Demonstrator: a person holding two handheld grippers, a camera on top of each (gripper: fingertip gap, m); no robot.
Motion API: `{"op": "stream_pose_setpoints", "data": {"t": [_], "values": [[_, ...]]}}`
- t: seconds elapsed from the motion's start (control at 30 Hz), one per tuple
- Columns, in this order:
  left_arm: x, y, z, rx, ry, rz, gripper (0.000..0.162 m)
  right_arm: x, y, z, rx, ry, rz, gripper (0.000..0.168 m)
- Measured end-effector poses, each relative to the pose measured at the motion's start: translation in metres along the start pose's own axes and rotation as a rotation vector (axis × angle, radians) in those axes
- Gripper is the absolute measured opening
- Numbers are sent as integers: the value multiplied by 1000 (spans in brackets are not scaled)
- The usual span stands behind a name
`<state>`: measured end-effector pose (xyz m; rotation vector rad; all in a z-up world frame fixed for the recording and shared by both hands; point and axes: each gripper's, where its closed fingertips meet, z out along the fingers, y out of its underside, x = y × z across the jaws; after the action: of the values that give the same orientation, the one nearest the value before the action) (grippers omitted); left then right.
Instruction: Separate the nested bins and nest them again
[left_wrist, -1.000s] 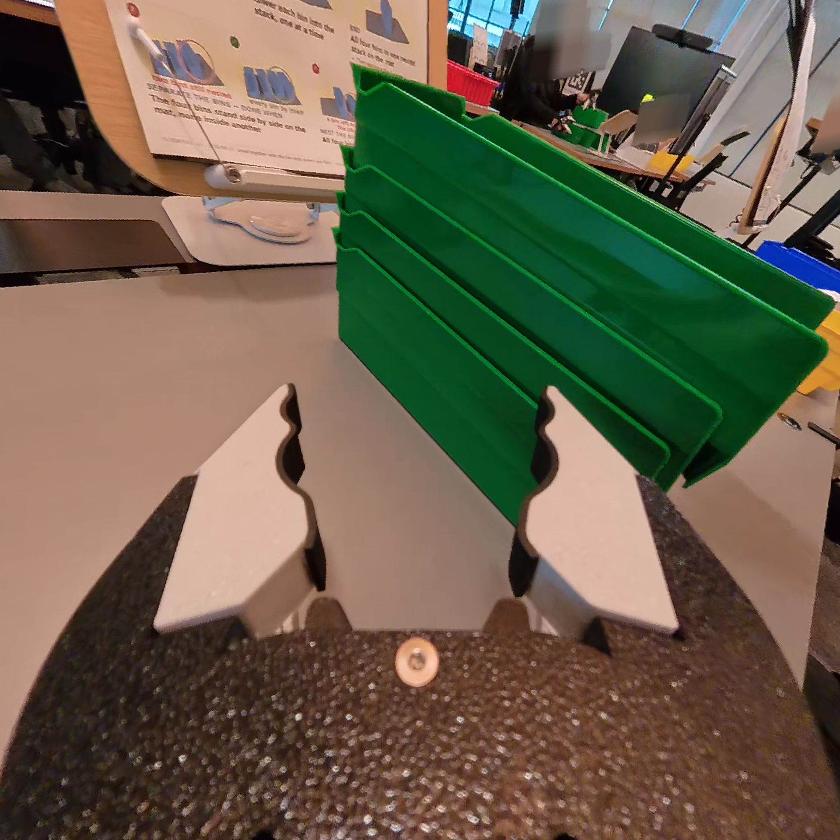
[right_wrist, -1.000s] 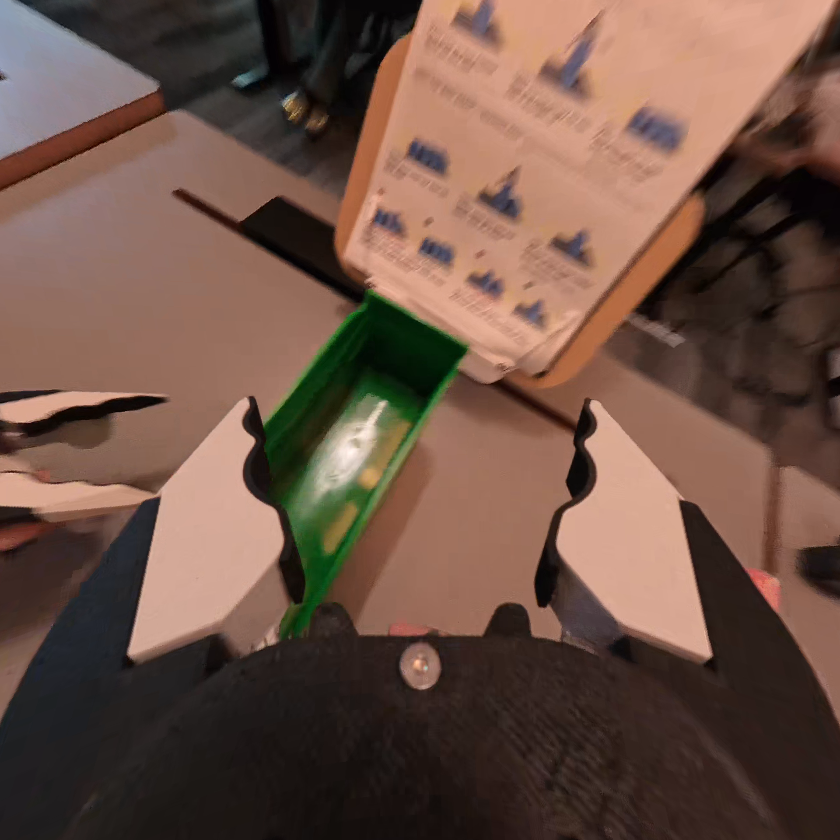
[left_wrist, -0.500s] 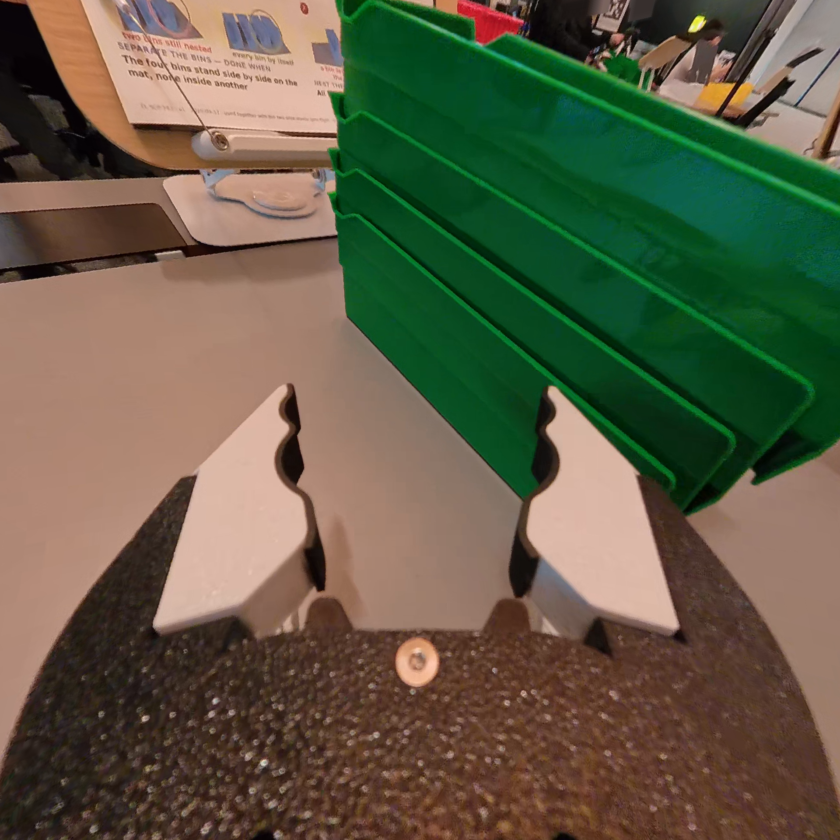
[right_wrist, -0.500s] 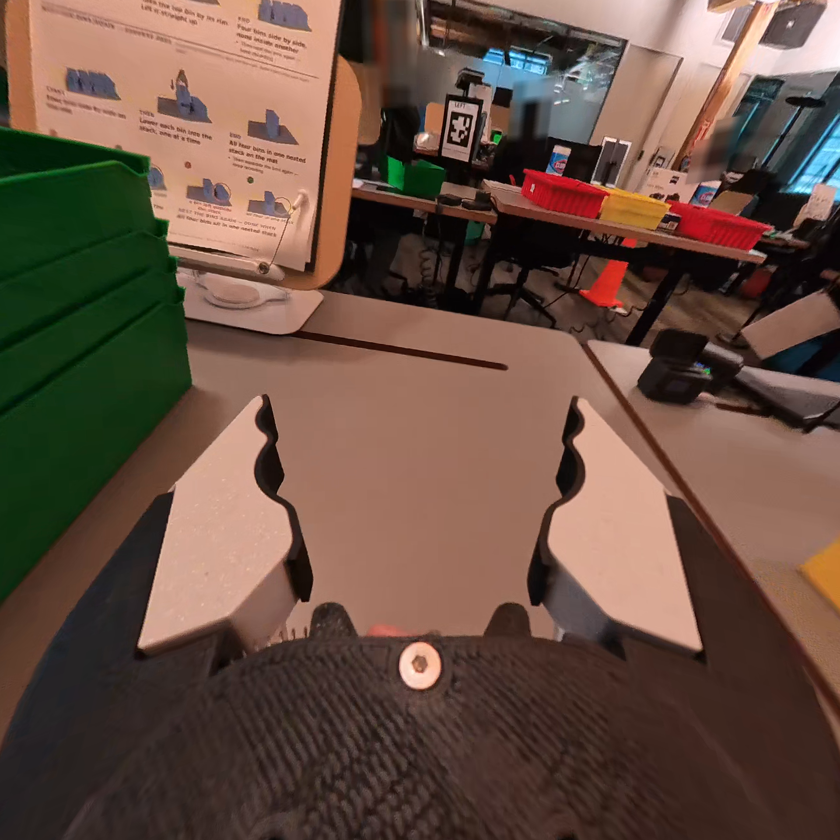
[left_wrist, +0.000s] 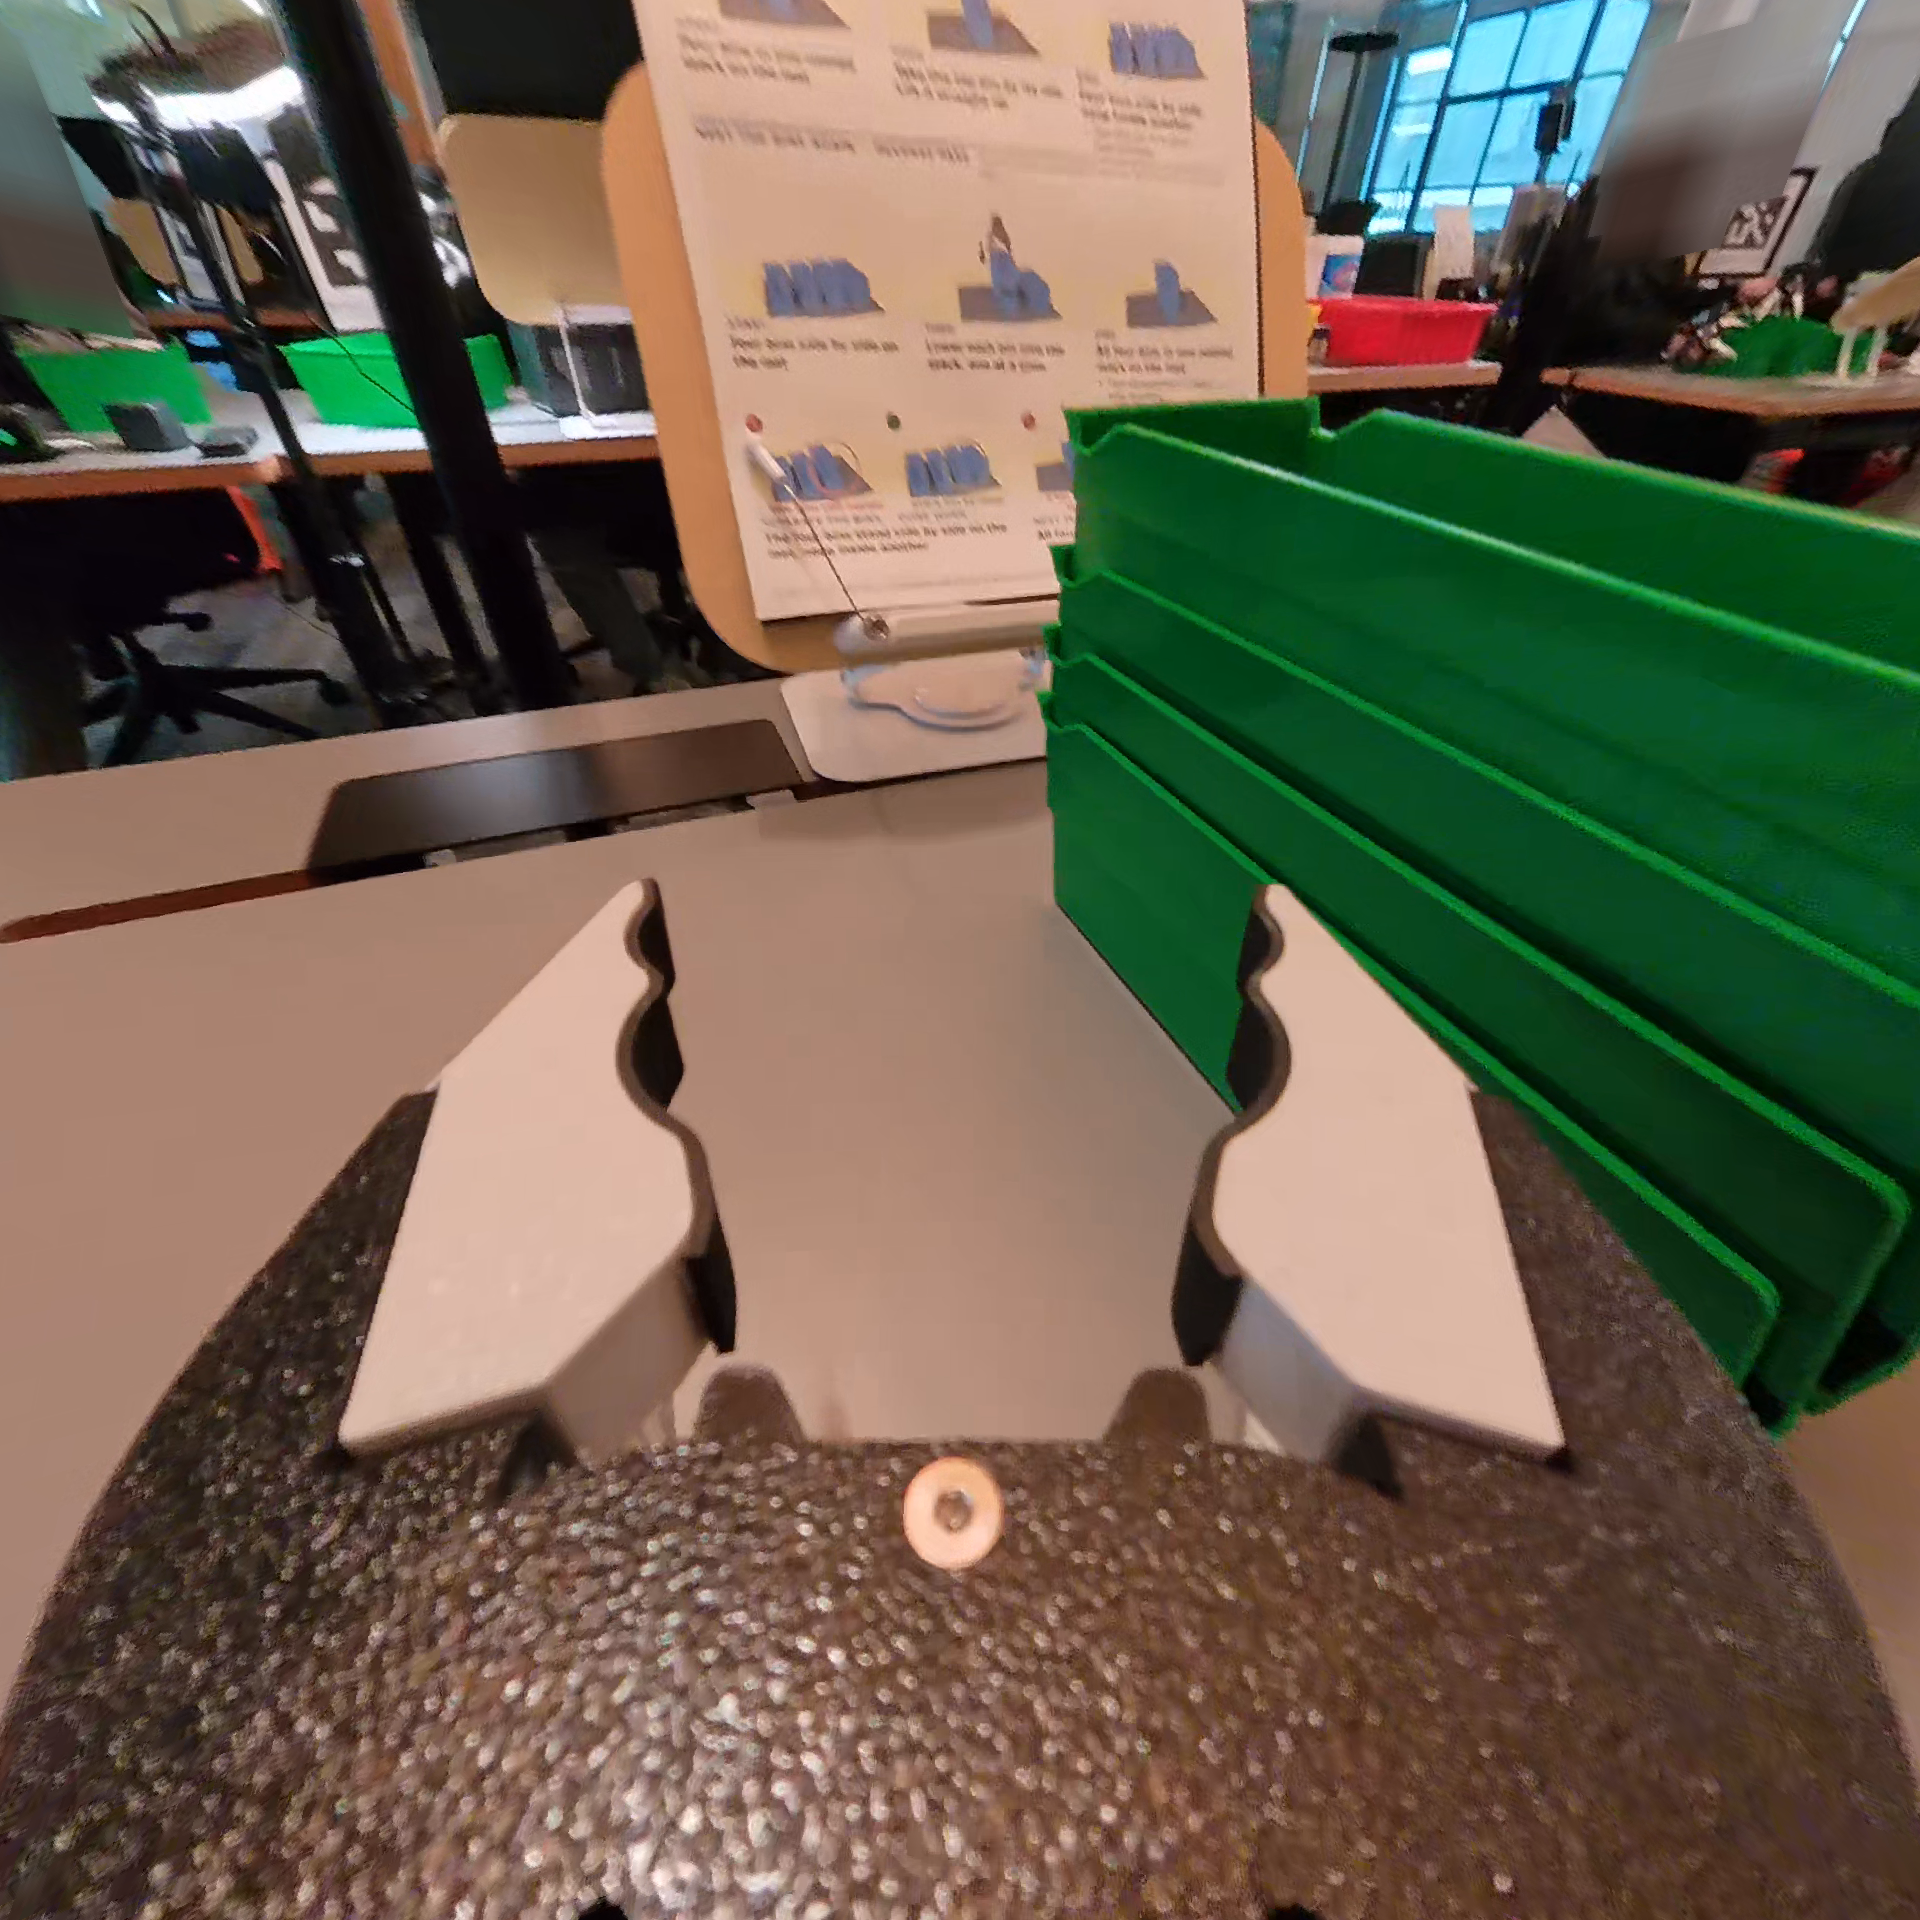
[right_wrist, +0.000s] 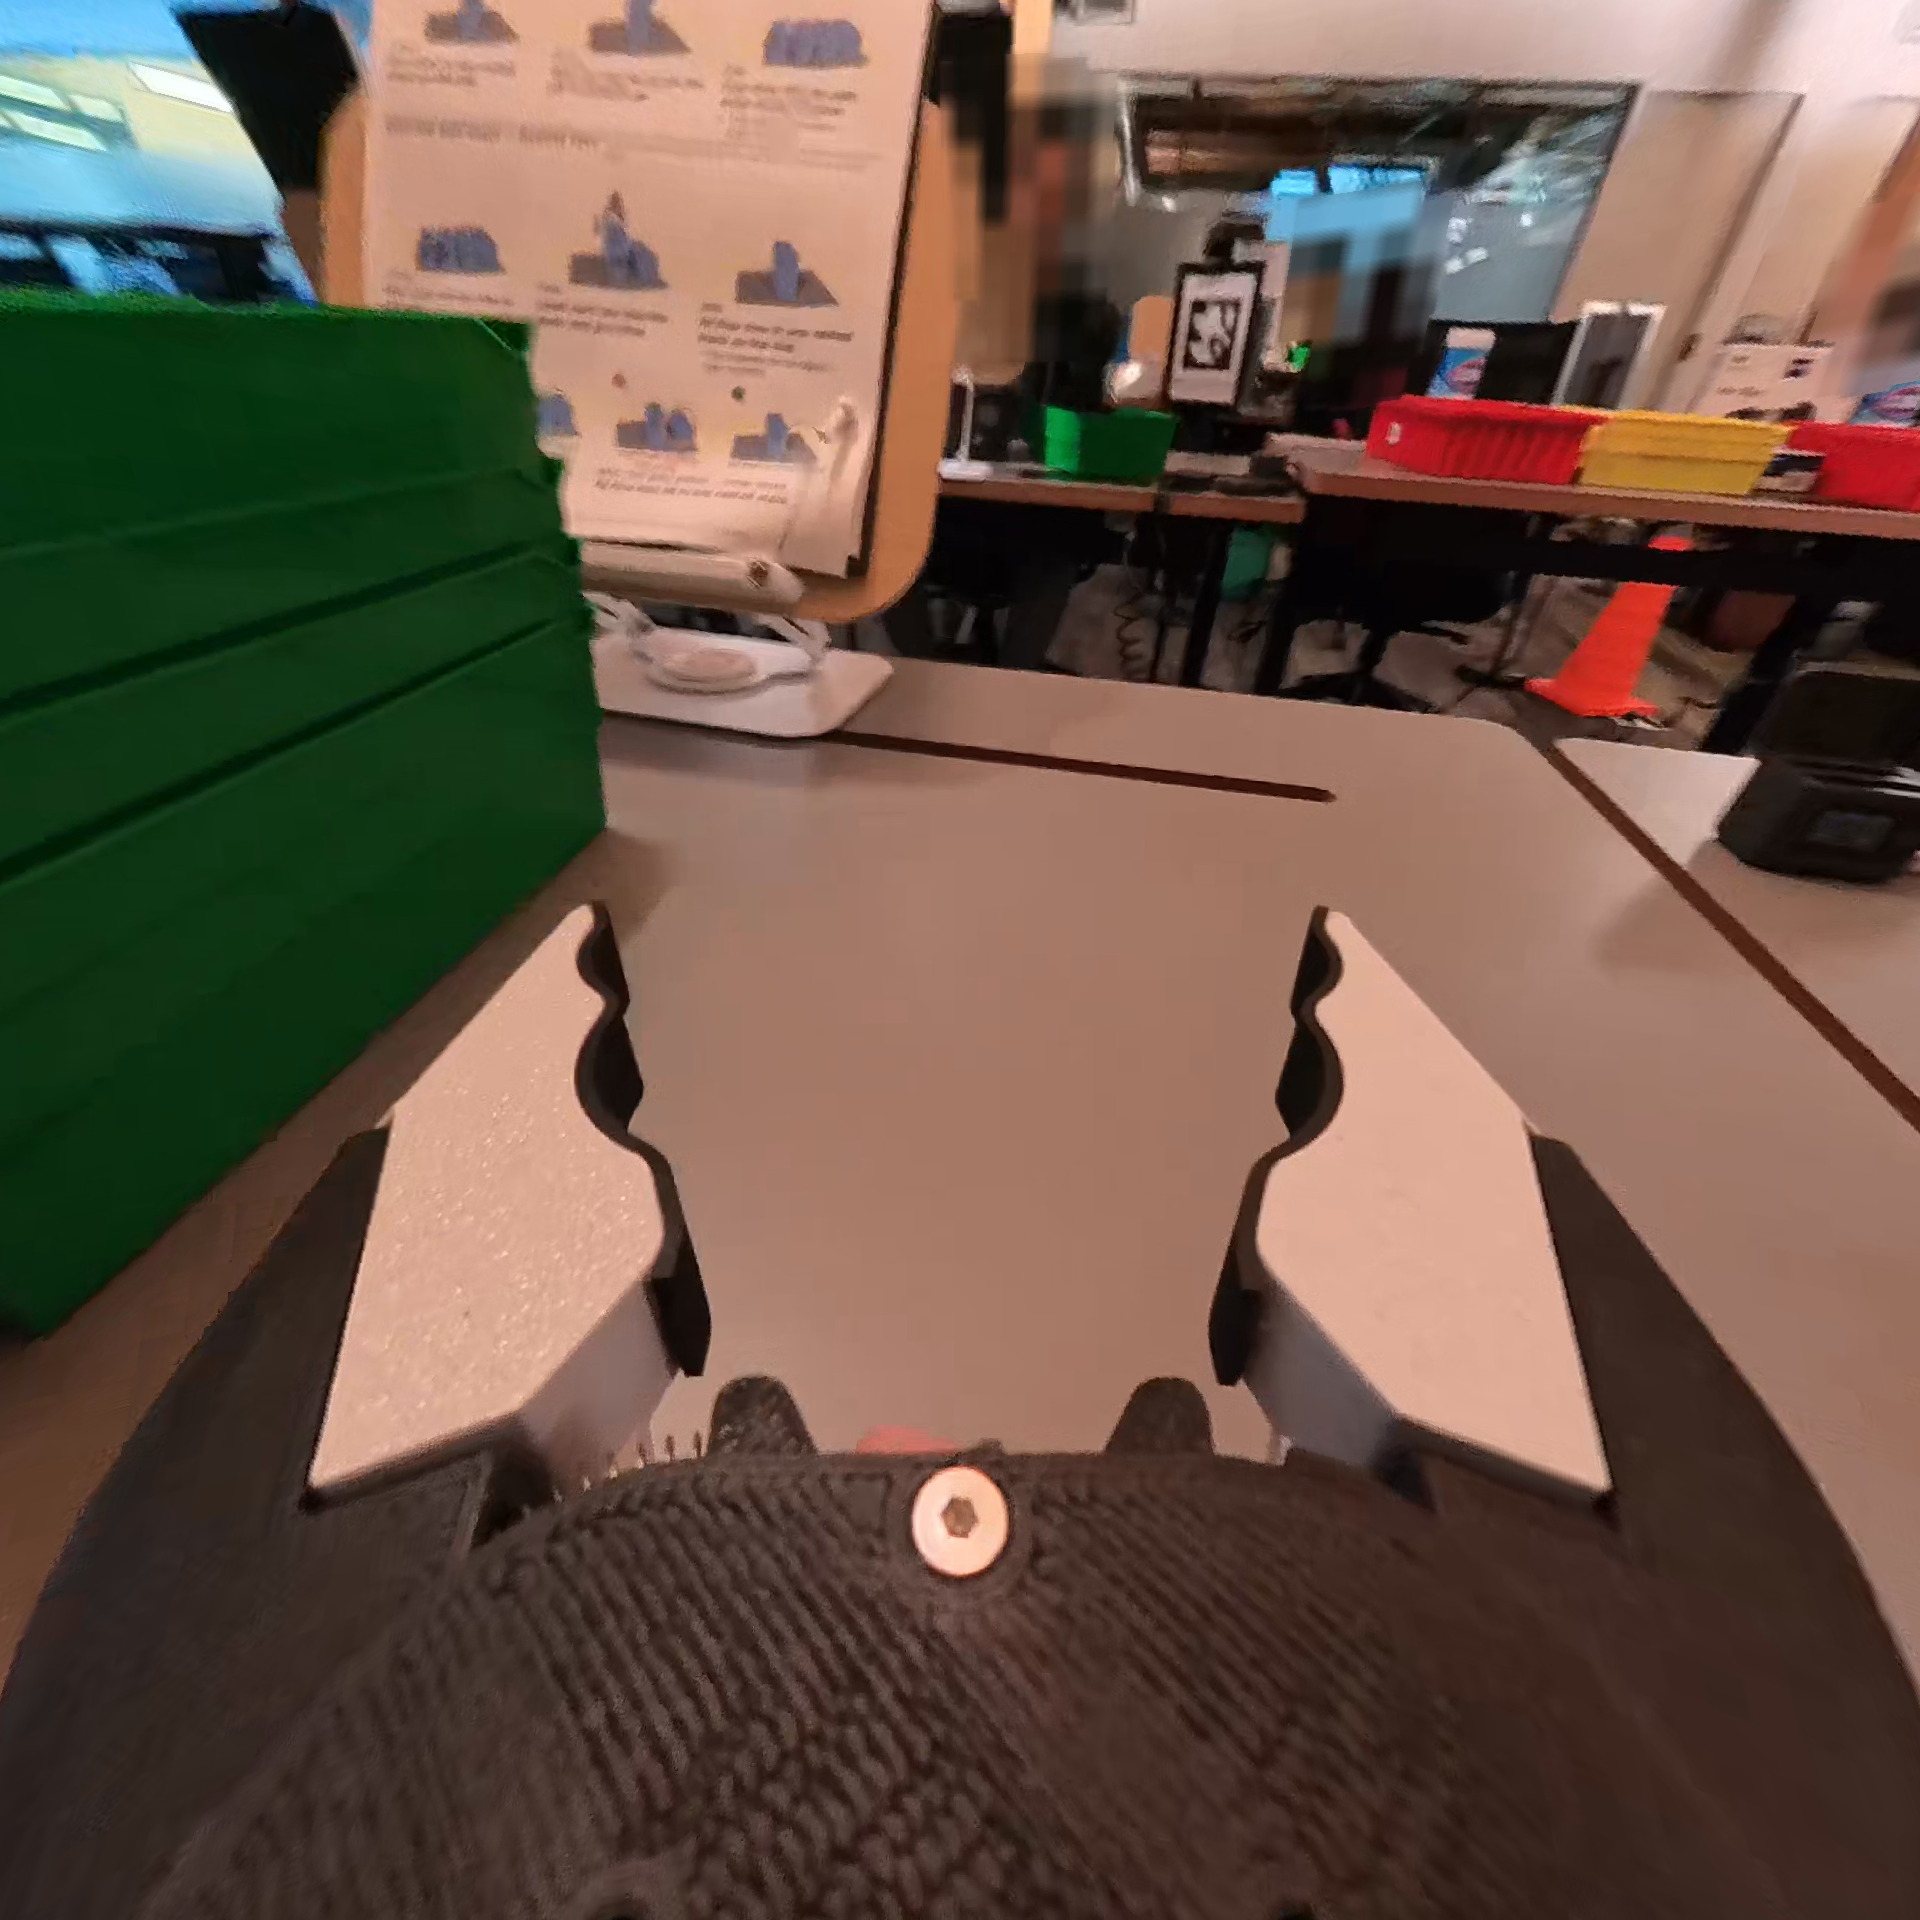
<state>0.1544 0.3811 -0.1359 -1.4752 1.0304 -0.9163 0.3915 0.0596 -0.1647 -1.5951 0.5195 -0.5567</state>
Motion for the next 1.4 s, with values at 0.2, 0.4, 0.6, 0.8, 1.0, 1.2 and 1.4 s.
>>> {"op": "stream_pose_setpoints", "data": {"t": [0.2, 0.4, 0.6, 0.8, 1.0, 1.2, 1.4], "values": [[-7, -6, -2, 41, -80, 52, 109, 19, -17, -9, 62, -3, 144, 126], [4, 1, 3, 8, -49, 60, 111, 20, -18, -7, 50, -13, 187, 132], [11, 7, 5, -32, 13, 12, 112, 9, -10, -1, 24, -45, 169, 133], [10, 14, 7, -77, 56, -36, 112, 7, -11, -1, 22, -45, 130, 126], [11, 12, 7, -70, 72, -46, 113, 12, -14, -3, 39, -41, 129, 114], [11, 8, 5, -64, 68, -37, 113, 7, -7, 2, 12, -45, 111, 117], [8, 5, 2, -55, 59, -38, 113, 7, -3, 4, -7, -26, 89, 126]]}}
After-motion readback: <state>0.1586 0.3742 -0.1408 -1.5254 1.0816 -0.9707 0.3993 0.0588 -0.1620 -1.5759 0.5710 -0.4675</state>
